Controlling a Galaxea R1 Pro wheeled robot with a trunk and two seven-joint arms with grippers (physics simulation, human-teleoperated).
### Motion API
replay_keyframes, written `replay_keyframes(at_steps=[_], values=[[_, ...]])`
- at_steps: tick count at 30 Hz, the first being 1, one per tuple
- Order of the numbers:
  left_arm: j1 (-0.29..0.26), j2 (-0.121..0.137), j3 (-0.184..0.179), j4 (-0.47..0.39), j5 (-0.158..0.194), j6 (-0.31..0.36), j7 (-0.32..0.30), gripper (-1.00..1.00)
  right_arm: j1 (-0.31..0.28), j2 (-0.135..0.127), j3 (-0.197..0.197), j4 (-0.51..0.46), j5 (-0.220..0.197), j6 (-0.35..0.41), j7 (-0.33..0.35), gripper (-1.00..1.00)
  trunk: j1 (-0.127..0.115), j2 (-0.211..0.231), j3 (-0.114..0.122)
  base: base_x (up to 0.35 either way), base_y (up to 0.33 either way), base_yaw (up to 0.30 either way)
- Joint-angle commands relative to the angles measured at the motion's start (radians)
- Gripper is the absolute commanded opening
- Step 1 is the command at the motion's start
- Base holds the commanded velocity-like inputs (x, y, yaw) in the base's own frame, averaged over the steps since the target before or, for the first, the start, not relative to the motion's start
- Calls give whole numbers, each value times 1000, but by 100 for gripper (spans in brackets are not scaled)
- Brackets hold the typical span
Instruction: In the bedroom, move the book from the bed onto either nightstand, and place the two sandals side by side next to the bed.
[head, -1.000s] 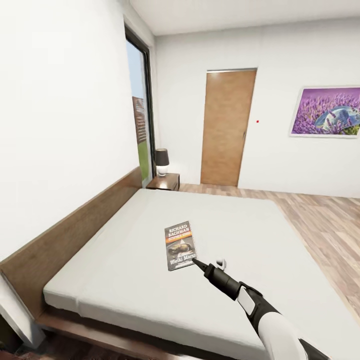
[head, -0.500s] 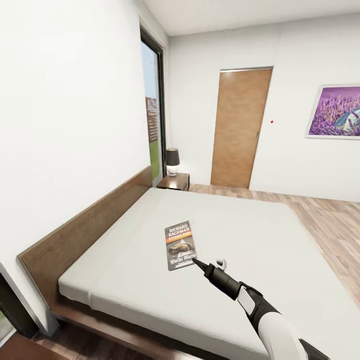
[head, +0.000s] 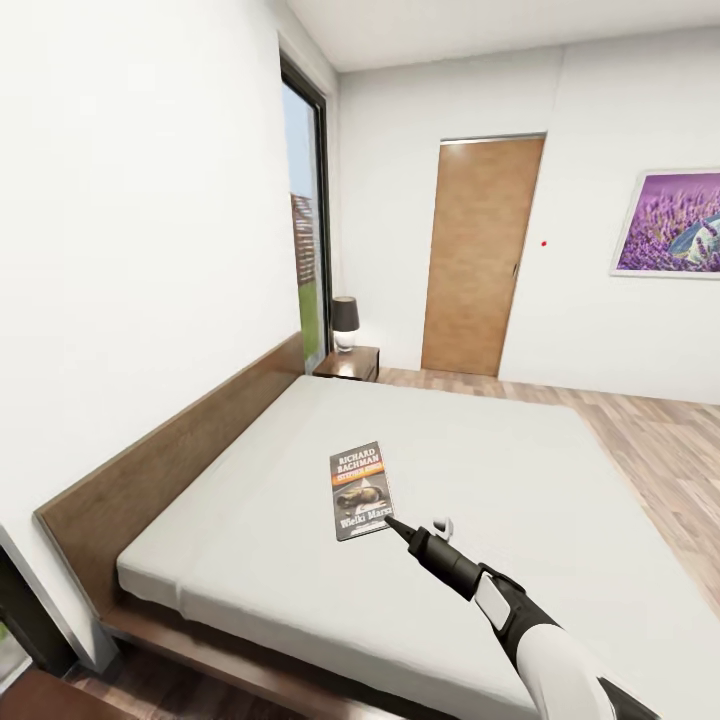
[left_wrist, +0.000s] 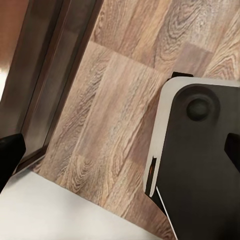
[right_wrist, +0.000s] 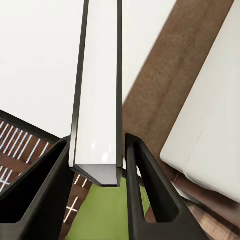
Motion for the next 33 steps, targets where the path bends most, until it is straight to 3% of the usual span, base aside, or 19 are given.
replay_keyframes(at_steps=[1,11,33], values=[[1,0,-9,-2,8,-1,4,100,0,0,-1,-1,-7,10,2,-100,0,-1,-1,0,0,0],[1,0,-9,-2,8,-1,5,100,0,1,0,-1,-7,11,2,-100,0,-1,-1,0,0,81],[1,-18,-9,-2,7,-1,5,100,0,1,1,-1,-5,10,3,-100,0,-1,-1,0,-13,272]])
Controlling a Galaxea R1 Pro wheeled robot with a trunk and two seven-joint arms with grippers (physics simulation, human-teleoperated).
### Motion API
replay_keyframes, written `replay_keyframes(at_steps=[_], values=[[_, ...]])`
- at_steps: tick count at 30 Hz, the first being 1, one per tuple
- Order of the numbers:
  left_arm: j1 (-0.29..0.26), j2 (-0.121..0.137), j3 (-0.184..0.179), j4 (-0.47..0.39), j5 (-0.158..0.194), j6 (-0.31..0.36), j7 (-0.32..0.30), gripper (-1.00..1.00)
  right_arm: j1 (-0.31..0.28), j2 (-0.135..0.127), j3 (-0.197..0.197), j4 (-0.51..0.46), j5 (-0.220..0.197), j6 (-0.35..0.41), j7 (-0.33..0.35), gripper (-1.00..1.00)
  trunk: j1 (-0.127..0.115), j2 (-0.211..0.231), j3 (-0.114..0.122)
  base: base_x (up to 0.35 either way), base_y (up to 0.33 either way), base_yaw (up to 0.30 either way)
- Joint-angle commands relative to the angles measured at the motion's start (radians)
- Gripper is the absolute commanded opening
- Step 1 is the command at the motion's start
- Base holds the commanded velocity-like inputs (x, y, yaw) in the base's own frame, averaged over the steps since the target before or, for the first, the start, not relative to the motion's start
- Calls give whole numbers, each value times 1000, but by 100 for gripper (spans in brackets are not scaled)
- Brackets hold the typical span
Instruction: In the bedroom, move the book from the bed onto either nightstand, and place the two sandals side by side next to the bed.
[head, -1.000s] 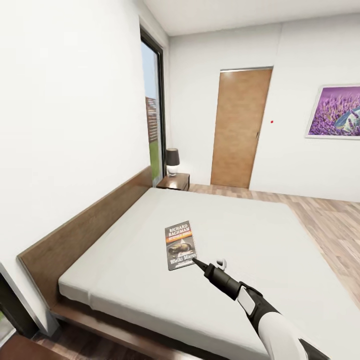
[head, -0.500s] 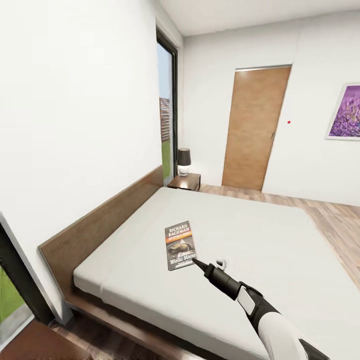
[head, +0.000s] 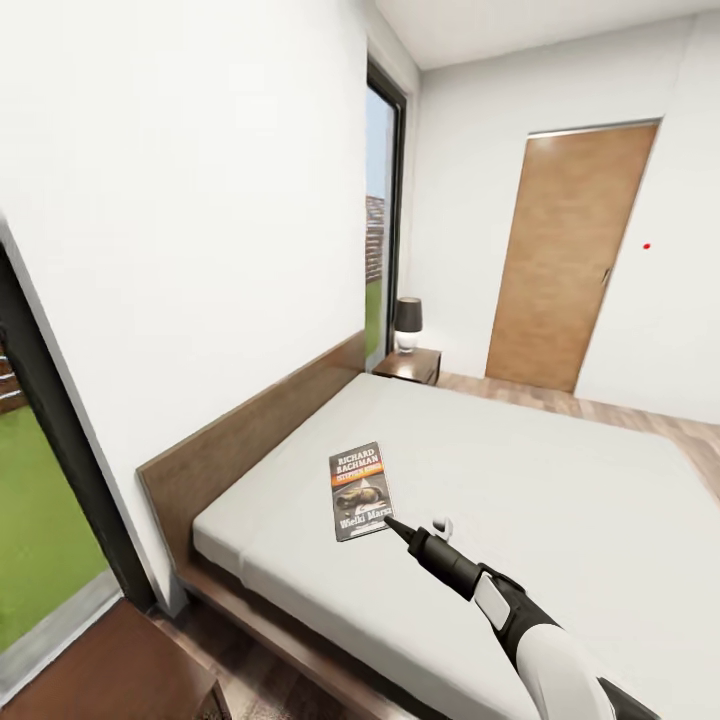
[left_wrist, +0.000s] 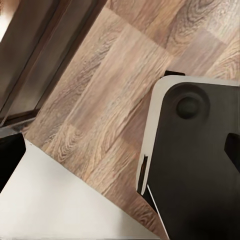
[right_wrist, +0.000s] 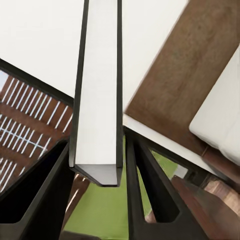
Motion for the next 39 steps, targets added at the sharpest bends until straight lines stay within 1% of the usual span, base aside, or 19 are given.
replay_keyframes(at_steps=[1,17,25,29,39], values=[[1,0,-9,-2,8,-1,4,100,0,0,-2,-1,-8,11,2,-100,0,-1,-1,0,-62,287],[1,-1,-9,-2,8,-1,4,100,0,0,-2,0,-7,11,2,-100,0,-1,-1,0,-60,288],[1,-1,-9,-2,9,-1,4,100,0,1,-2,0,24,11,1,-100,0,-1,-1,0,-9,288],[1,-1,-9,-2,9,-1,3,100,0,1,-3,0,33,11,1,-100,0,-1,-1,0,-2,288],[1,-1,-9,-2,10,-1,3,100,0,0,-4,0,37,11,0,-100,0,-1,-1,0,-1,288]])
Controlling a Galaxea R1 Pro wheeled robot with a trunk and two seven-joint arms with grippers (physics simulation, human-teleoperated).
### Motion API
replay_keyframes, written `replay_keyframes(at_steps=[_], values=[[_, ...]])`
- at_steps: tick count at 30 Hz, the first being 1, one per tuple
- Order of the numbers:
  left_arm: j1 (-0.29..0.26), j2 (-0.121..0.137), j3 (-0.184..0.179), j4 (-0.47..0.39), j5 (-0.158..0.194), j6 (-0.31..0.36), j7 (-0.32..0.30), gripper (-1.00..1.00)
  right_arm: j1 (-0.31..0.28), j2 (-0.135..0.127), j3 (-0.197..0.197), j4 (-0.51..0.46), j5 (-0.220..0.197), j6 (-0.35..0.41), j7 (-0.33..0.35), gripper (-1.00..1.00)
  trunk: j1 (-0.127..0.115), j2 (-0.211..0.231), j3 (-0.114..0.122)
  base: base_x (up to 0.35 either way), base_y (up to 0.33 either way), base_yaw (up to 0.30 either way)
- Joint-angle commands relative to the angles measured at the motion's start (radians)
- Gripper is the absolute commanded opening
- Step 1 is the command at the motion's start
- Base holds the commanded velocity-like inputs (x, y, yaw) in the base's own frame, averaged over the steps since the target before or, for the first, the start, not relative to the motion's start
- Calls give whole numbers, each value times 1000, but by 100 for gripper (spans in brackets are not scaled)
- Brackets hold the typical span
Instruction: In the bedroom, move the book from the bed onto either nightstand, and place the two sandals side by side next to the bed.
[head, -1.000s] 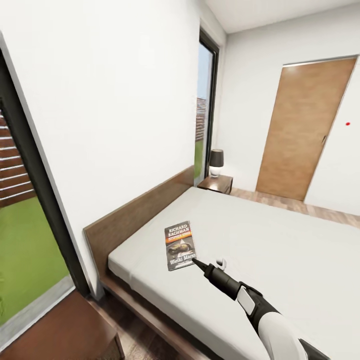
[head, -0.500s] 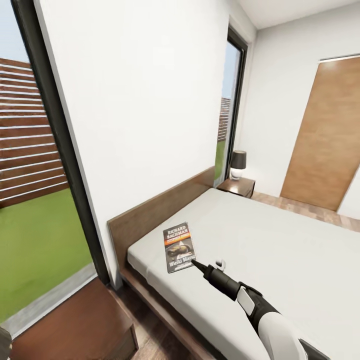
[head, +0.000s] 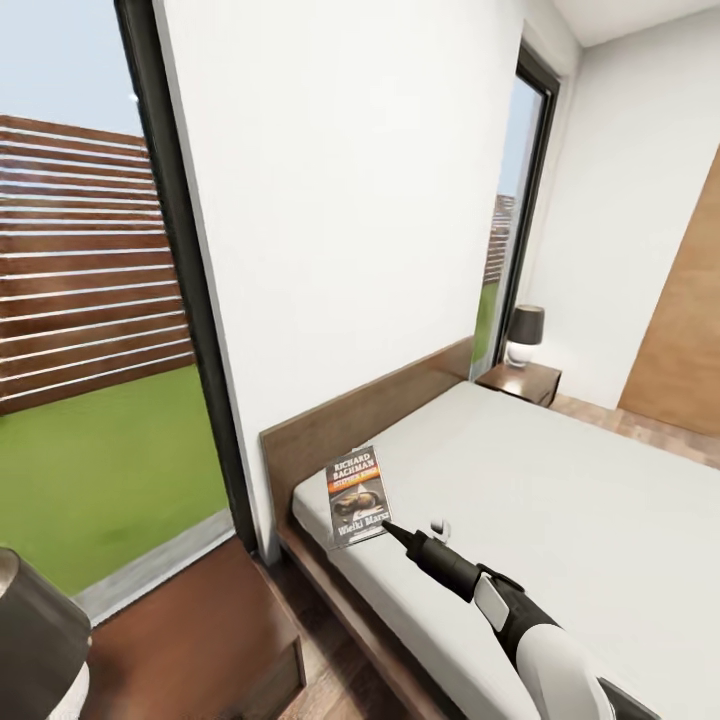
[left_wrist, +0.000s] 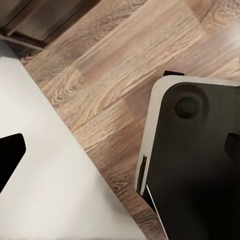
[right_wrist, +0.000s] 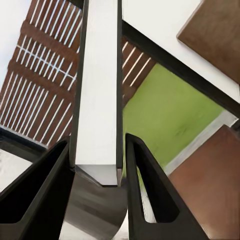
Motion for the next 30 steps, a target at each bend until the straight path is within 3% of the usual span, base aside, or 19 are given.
replay_keyframes(at_steps=[1,30], values=[[1,0,-9,-2,8,-1,4,100,0,1,-6,-1,-4,11,3,-100,0,-1,-1,0,0,288],[1,-20,-9,-2,7,0,4,100,0,0,-7,-1,-4,10,4,-100,0,-1,-1,0,-27,278]])
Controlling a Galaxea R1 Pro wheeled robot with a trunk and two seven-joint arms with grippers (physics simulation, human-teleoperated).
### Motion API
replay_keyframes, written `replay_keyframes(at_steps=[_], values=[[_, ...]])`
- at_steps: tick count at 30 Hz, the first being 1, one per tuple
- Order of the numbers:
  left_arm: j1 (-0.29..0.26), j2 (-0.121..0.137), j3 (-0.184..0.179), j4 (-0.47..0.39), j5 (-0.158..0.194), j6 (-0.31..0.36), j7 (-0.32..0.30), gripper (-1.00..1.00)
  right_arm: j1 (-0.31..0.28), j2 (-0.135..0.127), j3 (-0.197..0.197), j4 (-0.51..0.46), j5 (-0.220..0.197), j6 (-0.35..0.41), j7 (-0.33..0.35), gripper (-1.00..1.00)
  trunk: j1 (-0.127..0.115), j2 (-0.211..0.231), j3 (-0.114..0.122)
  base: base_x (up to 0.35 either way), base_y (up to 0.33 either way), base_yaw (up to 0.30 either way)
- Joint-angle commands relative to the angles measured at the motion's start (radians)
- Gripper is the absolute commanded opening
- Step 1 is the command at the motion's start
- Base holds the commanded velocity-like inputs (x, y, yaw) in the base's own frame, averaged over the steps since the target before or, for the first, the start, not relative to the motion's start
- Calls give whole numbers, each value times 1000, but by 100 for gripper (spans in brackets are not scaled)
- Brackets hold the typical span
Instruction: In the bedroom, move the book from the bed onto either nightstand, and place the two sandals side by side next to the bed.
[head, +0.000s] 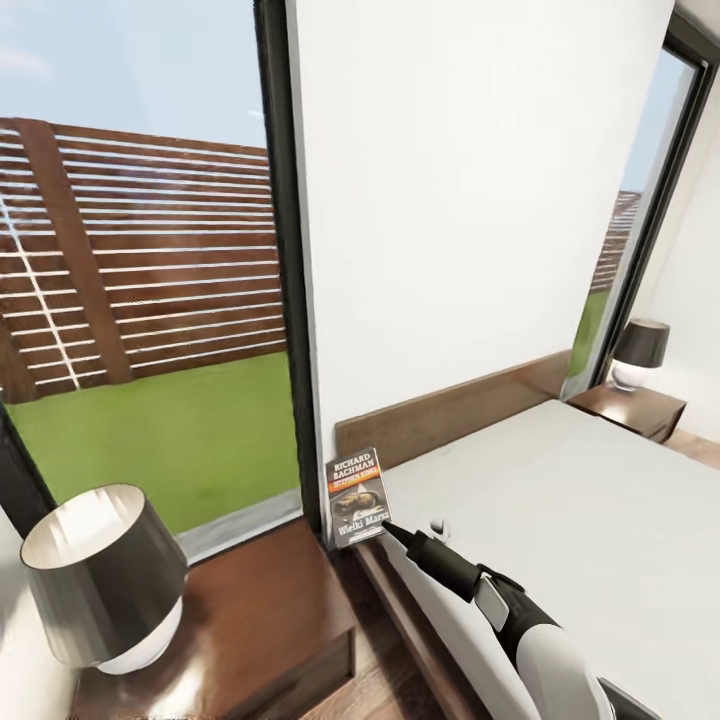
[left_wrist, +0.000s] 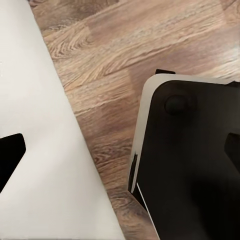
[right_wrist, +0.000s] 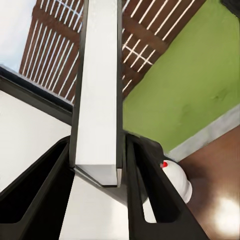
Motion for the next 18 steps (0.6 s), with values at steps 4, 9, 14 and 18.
replay_keyframes(at_steps=[4,9,14,18], values=[[1,0,-9,-2,8,-1,4,100,0,1,-6,-1,-4,11,3,-100,0,-1,-1,0,-8,123],[1,0,-9,-2,8,-2,4,100,0,2,-6,-1,-4,10,3,-100,0,-1,-1,0,-3,43],[1,0,-9,-2,8,-2,4,100,0,2,-6,-1,-5,10,3,-100,0,-1,-1,0,-1,16],[1,0,-9,-2,8,-2,4,100,0,2,-6,-1,-5,10,3,-100,0,-1,-1,0,0,6]])
